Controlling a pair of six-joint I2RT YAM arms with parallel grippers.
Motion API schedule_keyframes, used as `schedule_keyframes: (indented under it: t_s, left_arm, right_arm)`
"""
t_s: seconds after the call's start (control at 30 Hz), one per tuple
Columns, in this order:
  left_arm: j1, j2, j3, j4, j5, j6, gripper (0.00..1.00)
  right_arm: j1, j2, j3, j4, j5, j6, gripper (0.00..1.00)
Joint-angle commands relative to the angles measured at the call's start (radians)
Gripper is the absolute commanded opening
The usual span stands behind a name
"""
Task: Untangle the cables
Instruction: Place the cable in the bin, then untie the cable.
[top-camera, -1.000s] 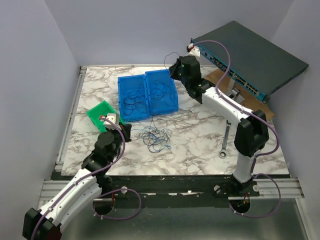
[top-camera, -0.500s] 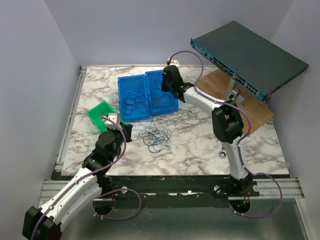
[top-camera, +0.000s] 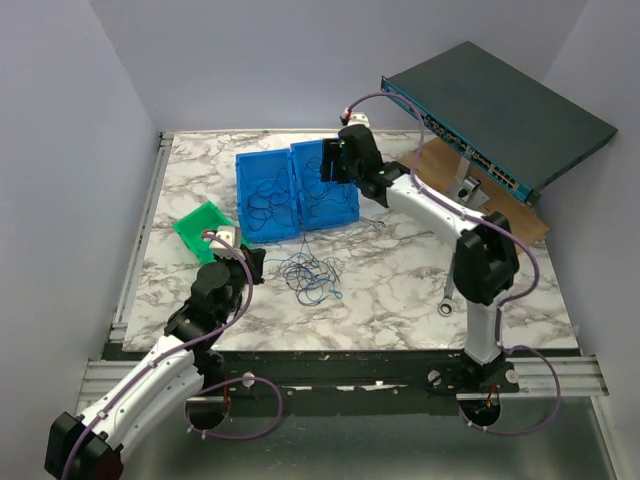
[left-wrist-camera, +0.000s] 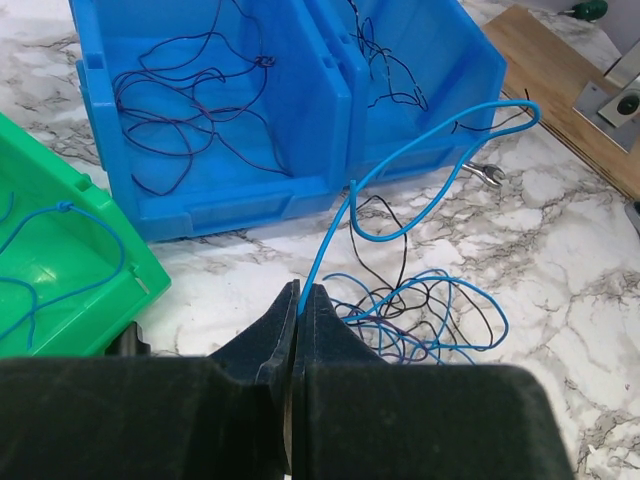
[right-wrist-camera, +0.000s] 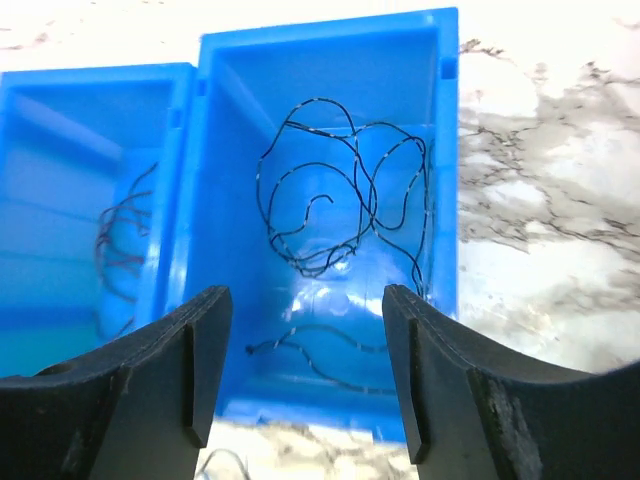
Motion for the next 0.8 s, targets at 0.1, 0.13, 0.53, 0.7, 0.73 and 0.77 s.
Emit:
schedule_keyframes:
  t_s: [0.1,0.13,0.53,0.7,0.73,0.77]
  left_arm:
    - [-0.004,0.019,0.002,0.021,0.043,0.012,0.00]
    - [-0.004,0.020,0.003,0.021,0.046,0.012,0.00]
    - [-0.005,0.015,-0.001,0.029,0.053,0.011,0.00]
    - [-0.005,0.016,-0.001,0.028,0.049,0.013,0.00]
    - [-0.005,0.014,-0.001,0.028,0.047,0.014,0.00]
    - [-0.005,0.013,-0.003,0.028,0.044,0.015,0.00]
  right_arm:
    - [-0.003,-0.278,-0.273,0.000,-0.217,-0.038,0.72]
    - [-0.003,-0.317,-0.341,0.014,-0.240,-0.032,0.72]
    - [0.091,-0.631,-0.890,0.226,-0.400,0.031,0.65]
    - [0.151,-0.529,-0.899,0.308,-0.368,0.037,0.62]
    - [0.160,-0.510,-0.896,0.323,-0.367,0.038,0.61]
    - [0.165,-0.491,-0.896,0.340,-0.369,0.040,0.61]
